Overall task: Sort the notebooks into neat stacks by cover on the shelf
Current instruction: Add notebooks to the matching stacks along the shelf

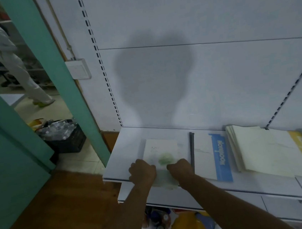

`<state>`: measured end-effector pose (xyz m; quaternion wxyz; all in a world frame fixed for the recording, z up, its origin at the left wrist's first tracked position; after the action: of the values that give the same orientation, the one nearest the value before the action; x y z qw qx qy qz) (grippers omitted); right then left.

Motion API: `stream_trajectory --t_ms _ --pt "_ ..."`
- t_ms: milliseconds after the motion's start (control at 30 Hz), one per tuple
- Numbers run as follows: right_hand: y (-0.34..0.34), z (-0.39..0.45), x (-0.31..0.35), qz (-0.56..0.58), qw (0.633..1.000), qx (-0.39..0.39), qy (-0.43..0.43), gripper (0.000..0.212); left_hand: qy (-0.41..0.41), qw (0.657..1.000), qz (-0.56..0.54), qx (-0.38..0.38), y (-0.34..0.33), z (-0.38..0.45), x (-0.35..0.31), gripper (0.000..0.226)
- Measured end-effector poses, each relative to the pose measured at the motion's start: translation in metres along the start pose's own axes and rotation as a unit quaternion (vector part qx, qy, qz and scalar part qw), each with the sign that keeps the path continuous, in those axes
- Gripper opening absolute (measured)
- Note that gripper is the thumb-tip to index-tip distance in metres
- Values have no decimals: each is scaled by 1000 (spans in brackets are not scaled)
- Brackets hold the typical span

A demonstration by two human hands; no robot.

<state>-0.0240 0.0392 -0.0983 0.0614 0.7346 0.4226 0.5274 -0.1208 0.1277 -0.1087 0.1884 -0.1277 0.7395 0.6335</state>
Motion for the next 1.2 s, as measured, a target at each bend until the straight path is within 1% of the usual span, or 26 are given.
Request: stream_trajectory --t_ms 67,133,167,233,267,367,433,500,600,733,767,833,900,967,1000,1100,1133,1200 --pt "-1 1 -3 -6 1000 1 0 15 8 1000 4 13 2 2 2 51" --pt "3 2 -2 4 1000 1 0 13 -4 998 -21 51 2 4 5 55" --pt "6 4 -1 10 1000 5 1 14 -6 996 -52 76 0 6 6 56" --pt "13 7 2 4 1000 5 14 28 11 982 -141 128 1 5 7 55" --pt "18 7 3 14 1000 9 23 32 14 973 -184 137 2 3 6 54" --pt "35 8 9 80 994 -15 72 29 -28 958 -258 122 11 -5 -8 55" --pt "49 7 13 124 985 -37 112 26 -68 955 -275 84 17 -9 -22 54" --pt "60 4 17 173 974 -28 142 29 -98 954 -280 49 21 -13 -35 54" --pt "74 2 19 189 971 -4 147 32 -108 961 -253 25 20 -17 -43 52" --pt "81 1 15 193 970 -7 148 21 -131 959 -248 28 21 -38 -48 49" --pt "82 1 15 204 968 -10 145 24 -133 956 -257 37 20 -42 -50 47" --pt "84 2 12 223 963 -13 150 40 -134 950 -278 44 20 -50 -53 45" --pt "84 0 6 227 956 -13 184 54 -128 944 -303 26 20 -53 -55 46" --pt "87 -2 2 221 949 -2 227 63 -115 940 -321 14 21 -54 -52 48" --pt "88 -3 1 212 947 6 242 62 -106 938 -331 12 21 -55 -49 49" --pt "83 -7 1 153 942 28 298 32 -76 934 -350 4 23 -55 -38 53" --pt "78 -7 -2 140 941 32 308 28 -74 933 -352 7 21 -54 -35 55" --pt "67 -1 -7 127 944 43 302 32 -76 929 -361 17 18 -50 -32 60"
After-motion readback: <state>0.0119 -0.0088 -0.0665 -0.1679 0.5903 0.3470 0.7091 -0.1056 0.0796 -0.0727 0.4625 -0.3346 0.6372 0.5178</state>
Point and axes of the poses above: each hand's wrist, its own z-axis towards the middle knuckle, its own y-axis out of the back of the hand, x = y × z, the point moved 1 cm from there along z, towards the middle knuckle, and after that the axes turned 10 degrees about -x, right-handed, at the moved point
